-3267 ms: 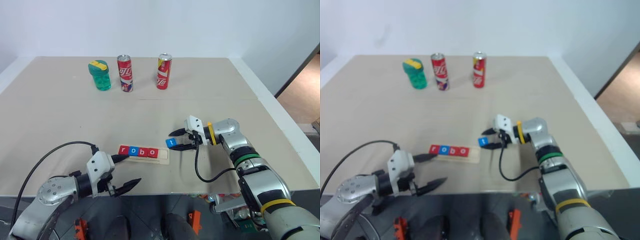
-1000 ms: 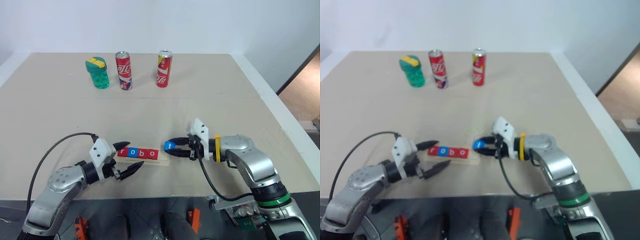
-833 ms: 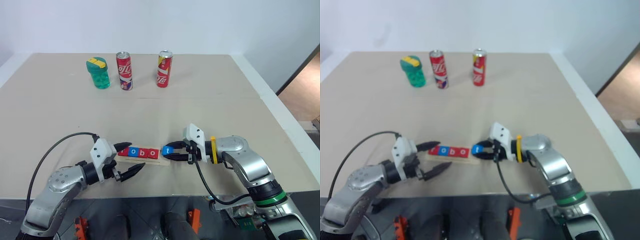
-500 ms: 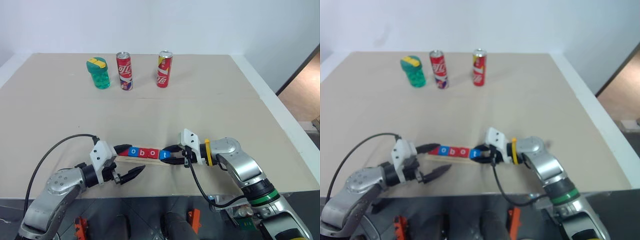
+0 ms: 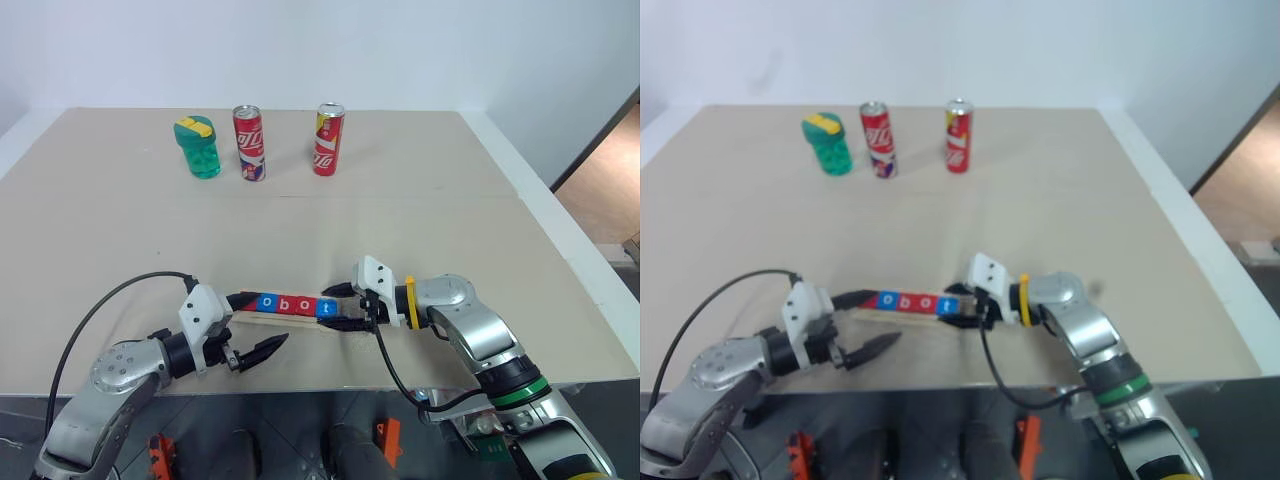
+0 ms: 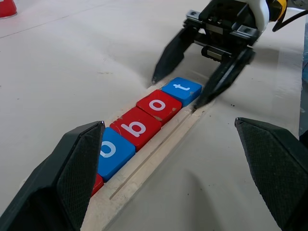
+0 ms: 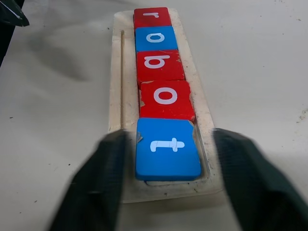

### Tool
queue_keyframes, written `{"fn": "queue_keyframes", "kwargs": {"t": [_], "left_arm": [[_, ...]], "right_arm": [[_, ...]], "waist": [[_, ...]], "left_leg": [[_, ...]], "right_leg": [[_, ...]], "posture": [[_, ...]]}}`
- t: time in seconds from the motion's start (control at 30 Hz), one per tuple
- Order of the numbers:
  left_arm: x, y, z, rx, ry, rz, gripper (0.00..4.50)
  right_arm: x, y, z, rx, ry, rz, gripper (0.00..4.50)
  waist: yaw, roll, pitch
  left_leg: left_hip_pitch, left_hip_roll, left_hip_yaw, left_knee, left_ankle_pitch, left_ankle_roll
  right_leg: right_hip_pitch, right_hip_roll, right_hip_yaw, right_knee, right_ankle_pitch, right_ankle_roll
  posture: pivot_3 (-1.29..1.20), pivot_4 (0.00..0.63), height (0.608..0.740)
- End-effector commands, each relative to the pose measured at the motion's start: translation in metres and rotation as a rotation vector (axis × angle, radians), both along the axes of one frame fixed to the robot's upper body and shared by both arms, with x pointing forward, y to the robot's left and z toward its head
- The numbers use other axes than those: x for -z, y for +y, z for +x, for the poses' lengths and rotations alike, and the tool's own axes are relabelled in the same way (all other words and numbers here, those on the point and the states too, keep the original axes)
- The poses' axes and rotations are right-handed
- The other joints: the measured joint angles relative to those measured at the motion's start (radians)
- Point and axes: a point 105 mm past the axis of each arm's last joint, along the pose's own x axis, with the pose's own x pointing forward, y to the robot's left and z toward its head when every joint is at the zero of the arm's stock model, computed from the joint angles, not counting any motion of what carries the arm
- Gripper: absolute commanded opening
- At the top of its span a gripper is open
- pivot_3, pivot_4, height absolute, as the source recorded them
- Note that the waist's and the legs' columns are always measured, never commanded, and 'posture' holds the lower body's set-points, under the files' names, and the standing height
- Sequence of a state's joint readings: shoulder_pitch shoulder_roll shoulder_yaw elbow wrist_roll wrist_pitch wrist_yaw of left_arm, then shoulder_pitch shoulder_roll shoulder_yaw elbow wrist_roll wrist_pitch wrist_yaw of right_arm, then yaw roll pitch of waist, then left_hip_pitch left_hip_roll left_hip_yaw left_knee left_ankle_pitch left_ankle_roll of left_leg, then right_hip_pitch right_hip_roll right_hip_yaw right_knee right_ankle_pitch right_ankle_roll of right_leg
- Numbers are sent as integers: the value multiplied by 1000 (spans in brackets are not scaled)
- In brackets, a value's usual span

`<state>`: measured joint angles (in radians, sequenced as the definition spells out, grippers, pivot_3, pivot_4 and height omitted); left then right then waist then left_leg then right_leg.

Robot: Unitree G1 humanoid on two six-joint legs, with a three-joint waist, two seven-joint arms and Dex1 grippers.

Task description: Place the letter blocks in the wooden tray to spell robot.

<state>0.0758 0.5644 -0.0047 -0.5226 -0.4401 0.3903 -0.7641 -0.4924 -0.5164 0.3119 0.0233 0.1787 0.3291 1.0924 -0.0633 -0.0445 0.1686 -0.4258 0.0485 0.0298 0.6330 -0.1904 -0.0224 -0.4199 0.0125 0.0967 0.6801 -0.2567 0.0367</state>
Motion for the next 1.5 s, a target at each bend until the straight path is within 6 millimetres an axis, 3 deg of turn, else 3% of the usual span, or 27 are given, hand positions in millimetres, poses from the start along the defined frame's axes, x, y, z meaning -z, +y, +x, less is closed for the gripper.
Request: {"fn": "queue_keyframes", "kwargs": {"t": [0.03, 0.13, 0.3, 0.47, 0.53, 0.67, 0.9, 1.5], "left_arm": [[-9, -2, -2, 15, -46, 0, 4500], [-8, -2, -2, 14, -47, 3, 4500], [-9, 4, 1, 8, -61, 12, 4500], [-9, 10, 3, 8, -66, 31, 4500], [-9, 11, 4, 8, -68, 34, 4500], [-9, 11, 5, 19, -69, 39, 4500], [-12, 8, 6, 31, -73, 35, 4500], [-9, 6, -1, 26, -65, 38, 4500]], "right_arm": [[-4, 1, -3, -14, -15, -5, 4429], [-12, 2, -3, 6, -30, 34, 4429], [-53, -11, 16, 190, -44, 218, 4429], [-59, -29, 9, 228, -70, 220, 4429], [-64, -29, 0, 208, -58, 262, 3899], [-39, -16, -45, 36, 98, 217, 2522], [-21, -4, -44, 60, 136, 181, 96], [-4, -7, -26, 113, 106, 121, 32]], "waist": [[0, 0, 0], [0, 0, 0], [1, 0, 0], [8, 0, 0], [11, 0, 0], [15, 0, 0], [13, 0, 0], [15, 0, 0]], "left_leg": [[0, 0, 0, 0, 0, 0], [0, 0, 0, 0, 0, 0], [0, 0, 0, 0, 0, 0], [0, 0, 0, 0, 0, 0], [0, 0, 0, 0, 0, 0], [-1, 0, -1, -1, 0, 0], [0, 1, -1, 1, 1, 1], [1, 0, -1, 1, 1, 0]], "right_leg": [[0, 0, 0, 0, 0, 0], [0, 0, 0, 0, 0, 0], [0, 0, 0, 1, 0, 0], [0, 0, 0, 0, 0, 0], [0, 0, 0, 0, -1, 0], [0, 0, -2, 0, -2, 0], [1, 0, -2, 1, 0, -4], [1, 0, -1, 0, 1, -1]], "posture": [[0, 150, 740], [0, 150, 740], [0, 150, 740], [0, 150, 740], [0, 150, 740], [0, 150, 740], [0, 150, 740], [0, 150, 740]]}}
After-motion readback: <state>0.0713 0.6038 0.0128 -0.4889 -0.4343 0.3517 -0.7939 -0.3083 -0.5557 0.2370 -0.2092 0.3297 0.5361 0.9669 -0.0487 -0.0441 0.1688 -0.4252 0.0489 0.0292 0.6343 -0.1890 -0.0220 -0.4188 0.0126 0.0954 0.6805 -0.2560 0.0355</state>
